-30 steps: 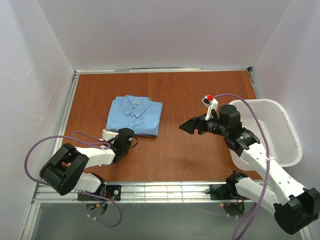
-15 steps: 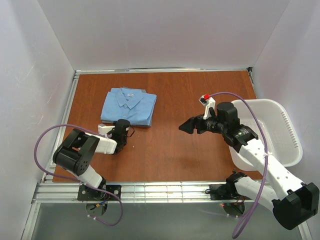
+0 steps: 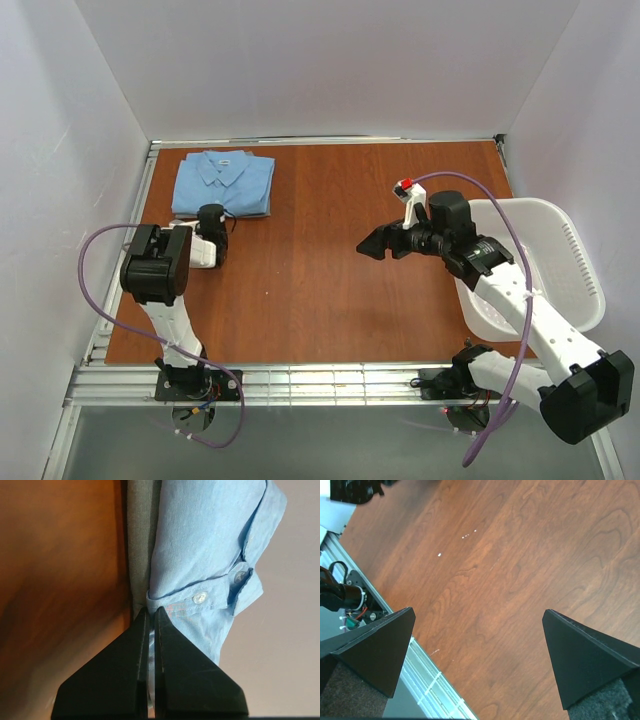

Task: Fold and stack the long sleeve shirts
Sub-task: Neatly place the folded shirt to the corner

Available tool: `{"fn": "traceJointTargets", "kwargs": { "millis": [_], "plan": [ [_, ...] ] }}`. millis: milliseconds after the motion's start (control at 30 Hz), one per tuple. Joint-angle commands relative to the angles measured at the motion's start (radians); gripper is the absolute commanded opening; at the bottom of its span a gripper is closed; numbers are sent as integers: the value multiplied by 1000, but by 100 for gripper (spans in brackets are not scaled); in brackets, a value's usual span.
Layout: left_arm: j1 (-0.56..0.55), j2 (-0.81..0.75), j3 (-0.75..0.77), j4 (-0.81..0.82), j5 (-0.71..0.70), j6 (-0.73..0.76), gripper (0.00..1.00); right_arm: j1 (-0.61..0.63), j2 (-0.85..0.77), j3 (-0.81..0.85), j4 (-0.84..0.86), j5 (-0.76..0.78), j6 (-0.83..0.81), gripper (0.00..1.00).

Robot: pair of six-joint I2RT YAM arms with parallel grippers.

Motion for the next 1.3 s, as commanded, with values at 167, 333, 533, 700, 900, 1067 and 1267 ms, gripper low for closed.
{"fn": "traceJointTargets", "kwargs": {
  "millis": [167,333,533,700,900,1067,1267],
  "plan": [
    [164,157,166,4,72,92,0,-10,61,94,-39,21,-53,97],
    [221,221,229,11,95,85,0,-11,92,113,-53,20,-60,97],
    [265,270,332,-16,114,138,0,-13,120,117,-51,18,-62,97],
    [285,315,401,-39,148,170,0,-15,130,120,-53,23,-63,97],
    [285,291,367,-3,174,167,28,-13,121,116,-53,23,-63,97],
    [285,199,281,-8,207,167,66,-16,92,111,-53,46,-65,97],
    [284,-60,177,-195,279,292,92,-22,49,140,-115,193,-63,99]
  ]
}}
